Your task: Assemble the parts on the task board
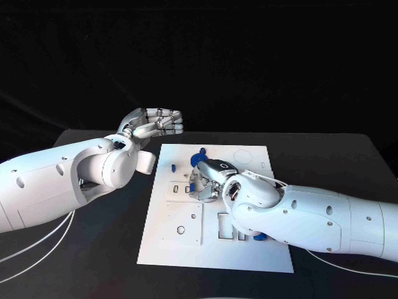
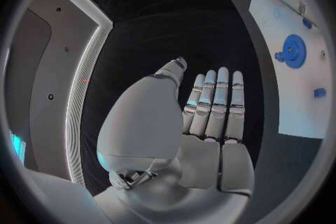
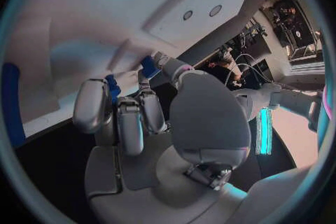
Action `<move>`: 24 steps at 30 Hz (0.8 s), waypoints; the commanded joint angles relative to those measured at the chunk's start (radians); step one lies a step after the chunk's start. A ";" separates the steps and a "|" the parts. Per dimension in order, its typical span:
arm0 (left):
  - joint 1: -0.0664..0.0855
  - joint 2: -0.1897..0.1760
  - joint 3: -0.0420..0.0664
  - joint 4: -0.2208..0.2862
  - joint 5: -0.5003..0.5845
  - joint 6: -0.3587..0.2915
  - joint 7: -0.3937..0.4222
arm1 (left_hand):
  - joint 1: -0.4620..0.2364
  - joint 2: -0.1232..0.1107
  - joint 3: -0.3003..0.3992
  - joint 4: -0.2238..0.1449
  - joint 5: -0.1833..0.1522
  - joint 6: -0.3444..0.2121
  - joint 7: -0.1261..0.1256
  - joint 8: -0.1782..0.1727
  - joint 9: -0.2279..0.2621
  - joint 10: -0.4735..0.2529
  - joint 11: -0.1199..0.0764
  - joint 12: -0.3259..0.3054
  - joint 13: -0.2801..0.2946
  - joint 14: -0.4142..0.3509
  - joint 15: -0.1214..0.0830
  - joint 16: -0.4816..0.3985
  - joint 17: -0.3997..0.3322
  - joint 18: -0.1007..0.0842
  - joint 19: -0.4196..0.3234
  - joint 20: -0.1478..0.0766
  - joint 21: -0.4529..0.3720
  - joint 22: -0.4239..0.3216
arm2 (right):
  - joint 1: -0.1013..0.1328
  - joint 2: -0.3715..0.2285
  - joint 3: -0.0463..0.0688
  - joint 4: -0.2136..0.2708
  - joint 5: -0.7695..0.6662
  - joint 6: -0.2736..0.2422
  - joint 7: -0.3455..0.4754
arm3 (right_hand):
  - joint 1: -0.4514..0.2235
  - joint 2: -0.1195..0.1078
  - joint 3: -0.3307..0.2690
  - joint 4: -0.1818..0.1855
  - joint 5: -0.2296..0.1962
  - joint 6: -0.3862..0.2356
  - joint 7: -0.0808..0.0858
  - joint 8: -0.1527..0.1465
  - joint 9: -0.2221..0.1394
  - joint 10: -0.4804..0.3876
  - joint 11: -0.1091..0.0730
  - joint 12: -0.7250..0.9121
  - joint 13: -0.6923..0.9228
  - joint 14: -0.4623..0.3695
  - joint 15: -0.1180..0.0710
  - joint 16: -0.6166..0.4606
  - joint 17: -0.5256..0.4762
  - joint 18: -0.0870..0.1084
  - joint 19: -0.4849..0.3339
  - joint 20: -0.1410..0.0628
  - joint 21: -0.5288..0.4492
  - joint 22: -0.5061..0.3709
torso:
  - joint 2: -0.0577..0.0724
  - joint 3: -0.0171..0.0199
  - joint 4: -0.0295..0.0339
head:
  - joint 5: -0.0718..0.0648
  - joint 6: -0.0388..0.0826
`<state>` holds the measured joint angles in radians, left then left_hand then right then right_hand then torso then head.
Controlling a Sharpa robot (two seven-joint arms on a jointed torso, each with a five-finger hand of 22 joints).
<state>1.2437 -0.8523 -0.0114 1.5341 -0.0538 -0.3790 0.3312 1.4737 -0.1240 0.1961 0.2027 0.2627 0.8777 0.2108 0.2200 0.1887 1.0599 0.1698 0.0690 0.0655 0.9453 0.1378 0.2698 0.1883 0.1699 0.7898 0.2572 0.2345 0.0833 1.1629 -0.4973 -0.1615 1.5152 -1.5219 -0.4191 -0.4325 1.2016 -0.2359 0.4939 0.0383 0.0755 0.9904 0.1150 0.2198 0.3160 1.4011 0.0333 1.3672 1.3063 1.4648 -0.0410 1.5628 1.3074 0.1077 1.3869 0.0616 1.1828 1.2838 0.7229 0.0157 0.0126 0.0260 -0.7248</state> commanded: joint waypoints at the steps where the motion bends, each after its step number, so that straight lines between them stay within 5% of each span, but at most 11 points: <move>1: 0.000 0.001 0.001 0.001 -0.003 0.017 0.003 | -0.006 -0.007 0.005 -0.003 -0.004 -0.005 -0.001 -0.006 0.001 0.000 0.006 -0.004 0.001 -0.002 0.008 -0.006 0.001 0.011 -0.005 0.001 -0.004 -0.001 | -0.001 -0.001 0.000 0.002 -0.026 -0.007 0.010 | 0.004 -0.012 -0.021 0.004 0.021 -0.025 0.006 -0.015 -0.007 -0.014 0.006 -0.014 -0.012 0.100 0.010 0.000 0.239 -0.014 -0.003 0.011 -0.008 -0.003 | 0.000 0.0001 -0.0003 | -0.001 0.000; 11: 0.000 0.001 0.000 0.000 -0.007 0.017 0.002 | -0.007 -0.008 0.005 -0.003 -0.004 -0.005 -0.001 -0.007 0.001 0.000 0.006 -0.004 0.001 -0.002 0.009 -0.007 0.001 0.011 -0.006 0.001 -0.004 -0.001 | -0.002 -0.010 0.000 0.013 -0.039 -0.052 0.027 | 0.030 -0.008 -0.121 0.034 0.031 -0.072 0.018 -0.038 -0.026 -0.067 0.018 -0.076 -0.086 0.098 0.022 -0.003 0.230 -0.011 -0.009 0.023 -0.027 -0.009 | 0.000 0.0007 0.0000 | -0.001 0.003; 18: 0.000 0.001 -0.001 -0.005 -0.042 0.018 -0.016 | -0.010 -0.010 0.003 -0.002 -0.004 -0.005 -0.001 -0.007 0.002 -0.001 0.007 -0.004 0.001 -0.003 0.009 -0.009 0.001 0.011 -0.005 0.001 -0.004 -0.002 | -0.003 -0.065 0.001 0.074 -0.073 -0.150 0.067 | 0.116 0.030 -0.345 0.137 0.069 -0.082 0.021 -0.036 -0.046 -0.065 0.021 -0.073 -0.091 0.100 0.024 -0.001 0.237 -0.012 -0.002 0.027 -0.028 0.002 | -0.002 0.0011 0.0014 | -0.002 0.005; 22: -0.001 0.000 -0.002 -0.013 -0.098 0.032 -0.064 | -0.052 -0.011 -0.017 0.021 0.005 0.006 -0.008 -0.001 0.007 0.030 -0.006 0.006 0.007 0.042 -0.007 0.006 0.019 0.014 0.046 -0.010 0.019 0.006 | 0.007 -0.131 0.008 0.124 -0.002 -0.198 0.124 | 0.138 0.040 -0.359 0.164 0.085 -0.077 0.020 -0.033 -0.048 -0.060 0.019 -0.068 -0.087 0.099 0.023 -0.001 0.235 -0.011 -0.001 0.026 -0.030 0.002 | -0.005 0.0003 -0.0028 | 0.004 0.005; 24: -0.001 0.000 -0.003 -0.019 -0.119 0.053 -0.098 | -0.102 0.002 -0.038 0.066 0.014 0.017 -0.019 0.007 0.014 0.092 -0.026 0.032 0.022 0.079 -0.022 0.025 0.037 0.016 0.075 -0.025 0.031 0.008 | 0.021 -0.173 0.011 0.146 0.097 -0.189 0.164 | 0.148 0.046 -0.358 0.173 0.090 -0.075 0.019 -0.031 -0.048 -0.060 0.019 -0.068 -0.087 0.098 0.023 -0.003 0.230 -0.010 -0.003 0.026 -0.036 0.000 | -0.006 0.0004 -0.0041 | 0.007 0.004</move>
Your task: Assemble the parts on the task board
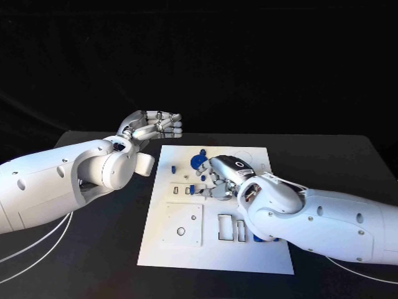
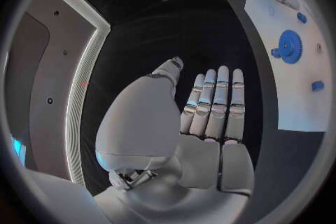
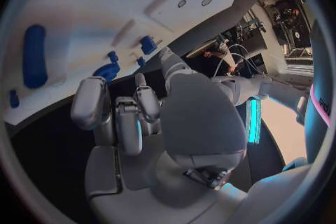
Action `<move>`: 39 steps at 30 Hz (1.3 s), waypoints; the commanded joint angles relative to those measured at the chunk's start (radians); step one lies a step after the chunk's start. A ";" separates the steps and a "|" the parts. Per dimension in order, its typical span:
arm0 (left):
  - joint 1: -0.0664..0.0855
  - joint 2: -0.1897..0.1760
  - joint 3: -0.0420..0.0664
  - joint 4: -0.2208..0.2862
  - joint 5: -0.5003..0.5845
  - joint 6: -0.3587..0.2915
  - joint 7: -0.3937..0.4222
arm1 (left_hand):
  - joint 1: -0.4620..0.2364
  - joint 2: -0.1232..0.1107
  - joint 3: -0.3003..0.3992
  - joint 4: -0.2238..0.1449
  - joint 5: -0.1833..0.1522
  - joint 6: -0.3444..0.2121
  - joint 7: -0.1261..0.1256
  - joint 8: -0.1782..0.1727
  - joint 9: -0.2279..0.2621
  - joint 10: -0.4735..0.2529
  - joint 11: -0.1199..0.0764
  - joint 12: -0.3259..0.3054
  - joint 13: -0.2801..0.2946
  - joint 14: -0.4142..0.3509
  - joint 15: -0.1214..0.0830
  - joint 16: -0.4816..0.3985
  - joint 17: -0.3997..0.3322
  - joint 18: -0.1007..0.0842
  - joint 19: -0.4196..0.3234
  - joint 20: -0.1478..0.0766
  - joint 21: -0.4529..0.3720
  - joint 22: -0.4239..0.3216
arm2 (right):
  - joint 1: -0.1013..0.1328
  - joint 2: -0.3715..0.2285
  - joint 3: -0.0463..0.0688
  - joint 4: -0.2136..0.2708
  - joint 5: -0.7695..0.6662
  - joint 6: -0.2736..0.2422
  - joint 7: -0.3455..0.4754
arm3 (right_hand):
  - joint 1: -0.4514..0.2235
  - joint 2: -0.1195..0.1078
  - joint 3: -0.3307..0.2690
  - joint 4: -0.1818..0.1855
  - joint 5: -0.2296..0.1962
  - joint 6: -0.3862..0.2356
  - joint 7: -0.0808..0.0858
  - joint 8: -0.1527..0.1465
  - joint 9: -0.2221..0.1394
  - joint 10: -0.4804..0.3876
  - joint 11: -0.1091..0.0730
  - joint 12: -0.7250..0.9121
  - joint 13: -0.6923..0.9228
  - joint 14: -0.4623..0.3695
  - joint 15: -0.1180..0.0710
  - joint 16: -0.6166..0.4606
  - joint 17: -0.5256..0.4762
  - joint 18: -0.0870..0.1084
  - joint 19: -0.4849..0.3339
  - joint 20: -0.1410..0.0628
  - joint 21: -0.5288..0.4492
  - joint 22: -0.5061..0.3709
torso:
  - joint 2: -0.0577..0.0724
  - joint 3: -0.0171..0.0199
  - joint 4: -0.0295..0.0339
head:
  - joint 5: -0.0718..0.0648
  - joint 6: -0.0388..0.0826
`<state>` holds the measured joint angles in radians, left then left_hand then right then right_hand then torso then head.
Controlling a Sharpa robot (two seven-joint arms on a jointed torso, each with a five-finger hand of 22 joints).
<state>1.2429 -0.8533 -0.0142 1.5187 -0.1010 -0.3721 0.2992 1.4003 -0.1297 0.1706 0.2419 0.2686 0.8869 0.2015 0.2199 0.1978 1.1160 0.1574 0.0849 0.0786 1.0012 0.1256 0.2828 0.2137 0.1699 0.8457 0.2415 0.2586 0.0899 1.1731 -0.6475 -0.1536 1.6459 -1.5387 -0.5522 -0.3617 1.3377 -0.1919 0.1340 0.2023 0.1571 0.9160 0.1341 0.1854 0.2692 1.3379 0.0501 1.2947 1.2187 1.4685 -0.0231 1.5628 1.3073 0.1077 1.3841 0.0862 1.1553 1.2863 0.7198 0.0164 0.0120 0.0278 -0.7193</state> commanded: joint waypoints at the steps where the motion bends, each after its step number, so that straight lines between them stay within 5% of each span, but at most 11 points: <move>1: 0.000 0.001 -0.001 -0.008 -0.090 0.064 -0.087 | -0.035 0.007 -0.018 0.034 0.008 0.011 -0.012 0.010 0.007 0.047 -0.017 0.021 0.013 0.032 -0.014 0.018 0.016 0.016 0.025 -0.012 0.010 0.002 | 0.021 -0.047 0.004 0.024 0.189 -0.042 0.116 | 0.015 0.005 0.003 0.012 0.011 0.000 0.000 0.004 -0.002 0.003 0.002 0.005 0.000 0.094 0.005 -0.003 0.229 -0.010 -0.002 0.001 -0.011 -0.004 | -0.004 -0.0001 -0.0045 | 0.006 -0.002; 4: 0.000 0.002 -0.004 -0.025 -0.184 0.122 -0.165 | -0.097 0.028 -0.054 0.044 -0.011 0.045 -0.041 0.039 0.029 0.134 -0.058 0.063 0.043 0.193 -0.069 0.119 0.090 0.015 0.152 -0.064 0.075 0.028 | 0.057 -0.126 0.006 0.053 0.382 0.006 0.177 | 0.040 0.021 0.019 0.025 0.048 0.003 0.001 0.010 0.000 -0.014 0.002 -0.008 -0.015 0.092 0.005 -0.006 0.222 -0.006 -0.011 0.001 -0.030 -0.014 | -0.011 0.0003 -0.0096 | 0.011 -0.006; 7: 0.000 0.006 -0.005 -0.039 -0.289 0.173 -0.245 | -0.102 0.037 -0.065 0.051 0.113 0.090 -0.082 0.094 0.071 0.232 -0.109 0.129 0.099 0.310 -0.118 0.246 0.196 0.019 0.268 -0.116 0.132 0.053 | 0.080 -0.187 0.007 0.079 0.459 0.035 0.205 | 0.039 0.020 0.019 0.031 0.053 0.008 0.000 0.014 0.002 -0.013 0.002 -0.005 -0.013 0.092 0.005 -0.006 0.221 -0.006 -0.011 0.001 -0.031 -0.014 | -0.015 0.0020 -0.0131 | 0.012 -0.007; 10: 0.000 0.013 -0.005 -0.051 -0.389 0.237 -0.345 | -0.111 0.028 -0.066 0.052 0.137 0.103 -0.112 0.144 0.109 0.279 -0.132 0.198 0.159 0.390 -0.155 0.406 0.317 0.010 0.360 -0.156 0.209 0.093 | 0.096 -0.233 0.007 0.096 0.497 0.054 0.218 | 0.041 0.019 0.021 0.037 0.063 0.013 -0.001 0.019 0.005 -0.012 0.001 -0.002 -0.010 0.092 0.004 -0.007 0.220 -0.006 -0.011 0.001 -0.031 -0.013 | -0.019 0.0049 -0.0166 | 0.014 -0.012; 12: 0.000 0.022 -0.005 -0.057 -0.483 0.274 -0.437 | -0.120 0.034 -0.057 0.058 0.140 0.076 -0.125 0.208 0.164 0.278 -0.158 0.325 0.273 0.429 -0.179 0.755 0.663 0.008 0.396 -0.177 0.304 0.156 | 0.104 -0.264 0.007 0.104 0.514 0.065 0.224 | 0.043 0.018 0.022 0.039 0.069 0.014 -0.002 0.020 0.006 -0.011 0.000 -0.001 -0.010 0.092 0.004 -0.007 0.220 -0.006 -0.010 0.001 -0.031 -0.012 | -0.021 0.0058 -0.0178 | 0.016 -0.014; 16: 0.001 0.047 -0.005 -0.066 -0.644 0.364 -0.595 | -0.125 0.022 -0.046 0.047 0.074 0.003 -0.128 0.297 0.250 0.174 -0.159 0.556 0.487 0.486 -0.190 1.063 1.015 0.001 0.375 -0.187 0.440 0.261 | 0.111 -0.301 0.007 0.108 0.531 0.070 0.226 | 0.044 0.016 0.023 0.042 0.076 0.015 -0.002 0.022 0.007 -0.012 0.000 -0.002 -0.011 0.092 0.003 -0.007 0.220 -0.006 -0.010 0.000 -0.031 -0.012 | -0.025 0.0096 -0.0202 | 0.018 -0.017; 17: 0.001 0.053 -0.005 -0.068 -0.672 0.382 -0.622 | -0.156 0.033 -0.059 0.046 0.023 -0.019 -0.128 0.332 0.278 0.158 -0.157 0.667 0.589 0.516 -0.191 1.149 1.132 -0.009 0.406 -0.187 0.549 0.371 | 0.112 -0.306 0.007 0.108 0.532 0.070 0.227 | 0.044 0.015 0.023 0.044 0.078 0.015 -0.002 0.023 0.008 -0.014 0.000 -0.003 -0.013 0.092 0.003 -0.007 0.221 -0.006 -0.010 0.000 -0.031 -0.012 | -0.027 0.0103 -0.0196 | 0.017 -0.018; 20: 0.001 0.073 -0.006 -0.071 -0.751 0.420 -0.692 | -0.199 0.045 -0.092 0.052 -0.021 -0.039 -0.132 0.388 0.318 0.162 -0.163 0.848 0.759 0.543 -0.188 1.229 1.253 -0.028 0.431 -0.196 0.736 0.599 | 0.114 -0.316 0.007 0.107 0.529 0.070 0.227 | 0.045 0.014 0.024 0.046 0.083 0.015 -0.003 0.023 0.008 -0.015 0.000 -0.004 -0.014 0.092 0.003 -0.007 0.221 -0.006 -0.010 0.000 -0.032 -0.011 | -0.029 0.0116 -0.0194 | 0.017 -0.021; 23: 0.002 0.096 -0.006 -0.074 -0.829 0.446 -0.756 | -0.239 0.067 -0.135 0.053 -0.078 -0.036 -0.144 0.435 0.347 0.218 -0.174 1.016 0.926 0.563 -0.198 1.273 1.329 -0.045 0.455 -0.201 0.865 0.762 | 0.115 -0.322 0.007 0.105 0.524 0.070 0.222 | 0.044 0.011 0.023 0.048 0.085 0.014 -0.003 0.024 0.009 -0.015 0.000 -0.004 -0.014 0.092 0.003 -0.007 0.222 -0.006 -0.011 0.000 -0.033 -0.012 | -0.031 0.0131 -0.0191 | 0.020 -0.023; 26: 0.003 0.119 -0.006 -0.078 -0.881 0.473 -0.814 | -0.247 0.085 -0.176 0.053 -0.089 -0.039 -0.150 0.470 0.375 0.237 -0.180 1.089 1.000 0.570 -0.202 1.288 1.357 -0.052 0.455 -0.206 0.926 0.839 | 0.116 -0.325 0.007 0.102 0.511 0.072 0.212 | 0.043 0.008 0.022 0.050 0.087 0.013 -0.002 0.024 0.009 -0.017 0.000 -0.005 -0.016 0.092 0.003 -0.007 0.220 -0.006 -0.010 0.000 -0.033 -0.012 | -0.031 0.0145 -0.0188 | 0.021 -0.025; 39: 0.008 0.166 -0.008 -0.079 -0.951 0.531 -0.902 | -0.258 0.109 -0.224 0.053 -0.079 -0.045 -0.155 0.500 0.404 0.243 -0.183 1.128 1.039 0.570 -0.205 1.288 1.357 -0.059 0.458 -0.208 0.975 0.907 | 0.116 -0.323 0.006 0.091 0.493 0.074 0.188 | 0.042 0.006 0.021 0.056 0.093 0.014 -0.003 0.026 0.011 -0.015 -0.001 -0.003 -0.014 0.092 0.003 -0.007 0.221 -0.006 -0.010 -0.001 -0.032 -0.011 | -0.026 0.0113 -0.0221 | 0.023 -0.028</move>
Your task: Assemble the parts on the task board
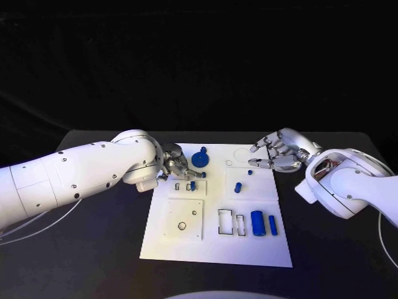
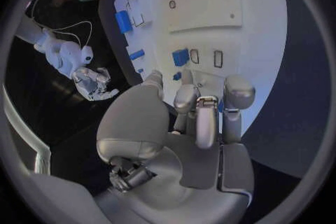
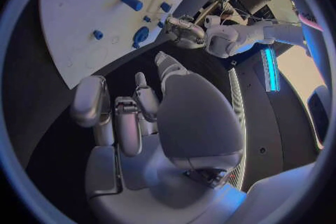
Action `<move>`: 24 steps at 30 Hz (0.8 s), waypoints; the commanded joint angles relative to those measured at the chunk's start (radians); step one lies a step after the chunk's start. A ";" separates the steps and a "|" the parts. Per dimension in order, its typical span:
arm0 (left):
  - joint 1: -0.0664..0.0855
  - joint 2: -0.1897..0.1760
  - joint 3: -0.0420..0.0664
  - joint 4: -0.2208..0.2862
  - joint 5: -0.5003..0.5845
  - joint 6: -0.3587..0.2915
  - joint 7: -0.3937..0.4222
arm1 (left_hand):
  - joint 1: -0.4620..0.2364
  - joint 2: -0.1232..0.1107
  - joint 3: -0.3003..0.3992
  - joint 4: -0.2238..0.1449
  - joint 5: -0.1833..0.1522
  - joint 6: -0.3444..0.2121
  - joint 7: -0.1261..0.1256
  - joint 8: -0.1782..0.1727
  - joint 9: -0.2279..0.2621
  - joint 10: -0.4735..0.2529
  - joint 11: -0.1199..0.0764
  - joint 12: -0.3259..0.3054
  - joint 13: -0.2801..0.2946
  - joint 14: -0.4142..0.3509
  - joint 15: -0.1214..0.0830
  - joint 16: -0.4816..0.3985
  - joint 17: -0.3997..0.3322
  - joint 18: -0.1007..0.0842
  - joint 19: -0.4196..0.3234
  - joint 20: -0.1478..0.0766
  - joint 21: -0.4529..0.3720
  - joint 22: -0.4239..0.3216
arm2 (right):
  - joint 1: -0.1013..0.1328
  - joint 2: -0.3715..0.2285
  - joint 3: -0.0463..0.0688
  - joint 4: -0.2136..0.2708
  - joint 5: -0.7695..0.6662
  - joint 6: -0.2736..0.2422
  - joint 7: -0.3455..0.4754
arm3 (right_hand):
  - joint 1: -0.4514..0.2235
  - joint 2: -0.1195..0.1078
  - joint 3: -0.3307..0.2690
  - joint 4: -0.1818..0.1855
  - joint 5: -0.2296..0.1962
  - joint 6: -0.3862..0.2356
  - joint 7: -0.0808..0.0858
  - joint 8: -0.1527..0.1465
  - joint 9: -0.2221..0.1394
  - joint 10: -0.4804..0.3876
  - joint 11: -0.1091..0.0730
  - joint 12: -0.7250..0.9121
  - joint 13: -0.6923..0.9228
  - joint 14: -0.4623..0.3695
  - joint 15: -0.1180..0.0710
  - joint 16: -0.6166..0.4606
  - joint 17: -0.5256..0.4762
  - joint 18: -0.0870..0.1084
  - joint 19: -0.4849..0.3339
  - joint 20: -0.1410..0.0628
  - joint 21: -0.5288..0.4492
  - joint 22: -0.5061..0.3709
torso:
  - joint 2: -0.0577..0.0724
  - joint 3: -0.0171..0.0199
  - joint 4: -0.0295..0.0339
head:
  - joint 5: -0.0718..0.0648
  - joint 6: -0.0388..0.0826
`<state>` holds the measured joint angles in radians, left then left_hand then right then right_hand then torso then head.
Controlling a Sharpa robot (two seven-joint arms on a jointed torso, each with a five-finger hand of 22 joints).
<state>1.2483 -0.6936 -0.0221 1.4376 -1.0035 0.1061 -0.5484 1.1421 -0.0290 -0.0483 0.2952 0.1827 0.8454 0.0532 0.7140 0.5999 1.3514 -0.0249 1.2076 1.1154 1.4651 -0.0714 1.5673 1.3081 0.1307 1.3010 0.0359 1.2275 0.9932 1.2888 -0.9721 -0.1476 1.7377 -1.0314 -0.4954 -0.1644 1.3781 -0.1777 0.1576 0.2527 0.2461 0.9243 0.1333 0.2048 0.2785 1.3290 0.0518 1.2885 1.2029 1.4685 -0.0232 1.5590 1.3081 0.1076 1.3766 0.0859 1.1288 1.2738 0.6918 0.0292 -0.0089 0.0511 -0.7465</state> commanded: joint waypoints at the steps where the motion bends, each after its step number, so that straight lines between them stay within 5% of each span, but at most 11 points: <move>1: 0.003 0.010 0.000 0.002 -0.051 0.057 -0.058 | -0.001 0.011 -0.009 0.000 0.011 -0.004 -0.007 0.008 0.004 0.009 -0.001 0.009 0.007 0.106 -0.009 0.003 0.263 -0.021 0.004 -0.003 0.011 0.011 | 0.000 0.002 0.000 -0.002 -0.016 0.018 -0.010 | 0.002 -0.009 -0.002 0.006 0.004 0.006 -0.002 0.006 0.002 -0.006 -0.002 0.003 0.001 0.092 0.003 -0.003 0.220 -0.006 -0.002 0.000 -0.006 0.002 | 0.001 -0.0015 -0.0003 | -0.001 -0.003; 24: 0.012 0.040 0.000 -0.004 -0.067 0.144 -0.100 | 0.030 0.043 -0.048 -0.001 0.101 -0.023 -0.005 0.005 0.012 -0.001 0.001 0.016 0.010 0.106 -0.006 0.003 0.263 -0.023 -0.005 -0.001 0.034 0.046 | -0.002 0.019 -0.002 -0.026 -0.020 0.015 -0.030 | 0.004 -0.010 0.000 0.015 0.017 0.005 -0.003 0.008 0.004 -0.008 -0.003 0.002 -0.001 0.091 0.002 -0.005 0.216 -0.005 -0.004 -0.001 -0.011 -0.001 | 0.000 -0.0017 0.0016 | 0.002 -0.016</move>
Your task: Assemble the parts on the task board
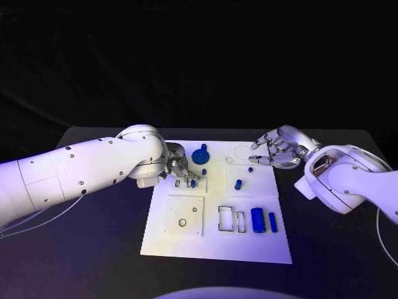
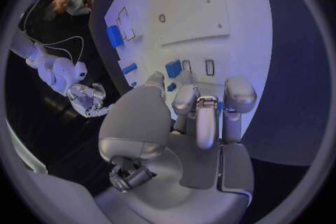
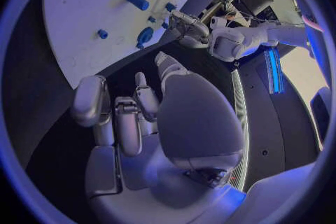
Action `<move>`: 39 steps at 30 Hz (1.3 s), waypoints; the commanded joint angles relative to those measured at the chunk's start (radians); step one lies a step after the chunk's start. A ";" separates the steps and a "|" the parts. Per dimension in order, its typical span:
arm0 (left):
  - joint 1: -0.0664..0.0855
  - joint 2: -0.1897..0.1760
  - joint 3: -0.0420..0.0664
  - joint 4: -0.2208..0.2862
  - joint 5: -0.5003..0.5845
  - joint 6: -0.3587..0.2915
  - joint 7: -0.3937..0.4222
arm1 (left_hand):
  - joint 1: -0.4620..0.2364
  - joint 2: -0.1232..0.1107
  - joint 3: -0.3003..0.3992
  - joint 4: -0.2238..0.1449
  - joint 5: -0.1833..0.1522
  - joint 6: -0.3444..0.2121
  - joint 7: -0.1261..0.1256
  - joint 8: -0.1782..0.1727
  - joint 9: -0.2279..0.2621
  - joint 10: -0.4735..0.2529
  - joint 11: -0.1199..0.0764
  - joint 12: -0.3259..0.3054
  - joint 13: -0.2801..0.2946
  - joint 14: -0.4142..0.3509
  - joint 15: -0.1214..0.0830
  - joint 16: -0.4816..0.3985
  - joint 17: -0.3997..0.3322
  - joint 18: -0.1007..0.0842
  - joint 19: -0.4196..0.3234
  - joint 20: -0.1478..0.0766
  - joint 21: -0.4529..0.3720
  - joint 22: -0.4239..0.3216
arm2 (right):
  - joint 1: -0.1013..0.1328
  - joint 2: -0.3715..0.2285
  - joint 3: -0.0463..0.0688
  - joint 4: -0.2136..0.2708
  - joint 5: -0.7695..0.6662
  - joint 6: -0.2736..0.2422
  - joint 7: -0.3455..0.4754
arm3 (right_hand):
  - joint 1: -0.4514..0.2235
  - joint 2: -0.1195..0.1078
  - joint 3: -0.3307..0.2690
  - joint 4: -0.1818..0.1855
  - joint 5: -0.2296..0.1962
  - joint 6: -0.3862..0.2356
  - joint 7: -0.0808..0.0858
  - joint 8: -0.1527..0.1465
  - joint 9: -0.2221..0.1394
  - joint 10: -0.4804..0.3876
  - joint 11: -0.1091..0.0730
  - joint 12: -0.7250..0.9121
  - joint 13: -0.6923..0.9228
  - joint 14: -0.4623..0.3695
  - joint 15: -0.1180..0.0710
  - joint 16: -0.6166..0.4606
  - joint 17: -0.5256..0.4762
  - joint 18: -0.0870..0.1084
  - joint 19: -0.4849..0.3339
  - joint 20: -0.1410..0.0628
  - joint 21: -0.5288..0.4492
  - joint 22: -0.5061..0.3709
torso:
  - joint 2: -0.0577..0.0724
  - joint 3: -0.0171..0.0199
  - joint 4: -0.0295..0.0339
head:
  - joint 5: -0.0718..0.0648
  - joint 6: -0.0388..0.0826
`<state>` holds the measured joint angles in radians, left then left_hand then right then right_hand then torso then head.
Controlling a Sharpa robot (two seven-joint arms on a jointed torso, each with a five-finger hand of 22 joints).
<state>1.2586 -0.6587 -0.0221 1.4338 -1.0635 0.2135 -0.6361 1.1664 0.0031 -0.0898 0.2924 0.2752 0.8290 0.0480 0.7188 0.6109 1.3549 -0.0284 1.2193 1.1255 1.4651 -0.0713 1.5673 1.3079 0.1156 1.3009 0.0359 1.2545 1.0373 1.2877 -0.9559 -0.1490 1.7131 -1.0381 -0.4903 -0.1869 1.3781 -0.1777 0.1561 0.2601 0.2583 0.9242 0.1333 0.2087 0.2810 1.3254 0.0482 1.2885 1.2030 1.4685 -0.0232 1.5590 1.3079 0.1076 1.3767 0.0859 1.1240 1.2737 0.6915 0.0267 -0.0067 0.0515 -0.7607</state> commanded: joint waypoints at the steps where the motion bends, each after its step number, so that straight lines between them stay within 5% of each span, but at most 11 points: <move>1: 0.002 0.006 0.000 -0.001 -0.006 0.039 -0.013 | 0.008 0.012 -0.007 0.002 0.014 -0.007 0.001 0.000 0.001 -0.005 0.004 0.003 -0.001 0.106 -0.006 0.004 0.263 -0.007 -0.007 -0.001 0.006 0.002 | -0.001 0.003 0.000 -0.002 -0.013 0.010 -0.009 | 0.004 -0.010 0.001 0.007 0.004 0.005 -0.003 0.004 0.001 -0.004 0.000 0.002 -0.001 0.091 0.002 -0.005 0.216 -0.005 -0.004 -0.001 -0.006 -0.001 | 0.000 0.0010 -0.0005 | 0.002 -0.002; 8: 0.003 0.013 0.000 -0.006 -0.002 0.042 -0.010 | 0.035 0.020 -0.008 0.001 0.048 -0.008 0.000 -0.004 0.000 -0.009 0.004 0.002 -0.003 0.106 -0.006 0.004 0.263 -0.008 -0.008 0.000 0.011 0.011 | -0.002 0.007 -0.001 -0.006 -0.014 0.016 -0.016 | 0.006 -0.011 0.003 0.009 0.009 0.005 -0.003 0.005 0.002 -0.005 0.000 0.000 -0.003 0.091 0.002 -0.005 0.215 -0.005 -0.005 -0.001 -0.009 -0.002 | 0.001 0.0007 -0.0007 | 0.004 -0.004; 39: 0.003 0.044 -0.010 -0.054 0.038 0.078 -0.006 | 0.060 0.036 0.000 0.000 0.065 -0.011 0.000 -0.011 -0.002 -0.019 0.004 -0.009 -0.017 0.106 -0.006 0.004 0.263 -0.009 -0.010 0.000 0.014 0.019 | -0.004 0.018 -0.002 -0.014 -0.023 0.037 -0.038 | 0.010 -0.011 0.007 0.015 0.022 0.003 -0.003 0.006 0.004 -0.003 0.000 0.003 0.000 0.090 0.002 -0.006 0.212 -0.005 -0.005 -0.002 -0.011 -0.002 | 0.000 0.0006 -0.0004 | 0.016 -0.013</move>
<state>1.2612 -0.6182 -0.0323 1.3809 -1.0427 0.2674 -0.6440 1.2183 0.0403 -0.0924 0.2952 0.3354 0.8219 0.0480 0.7127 0.6099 1.3436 -0.0249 1.2139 1.1090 1.4650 -0.0712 1.5672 1.3076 0.1158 1.2984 0.0382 1.2654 1.0558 1.2844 -0.9396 -0.1505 1.6998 -1.0478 -0.4708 -0.2201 1.3828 -0.1825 0.1633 0.2692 0.2773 0.9242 0.1333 0.2087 0.2841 1.3254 0.0482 1.2885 1.2022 1.4685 -0.0232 1.5590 1.3075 0.1076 1.3767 0.0860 1.1169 1.2725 0.6911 0.0272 -0.0076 0.0661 -0.7727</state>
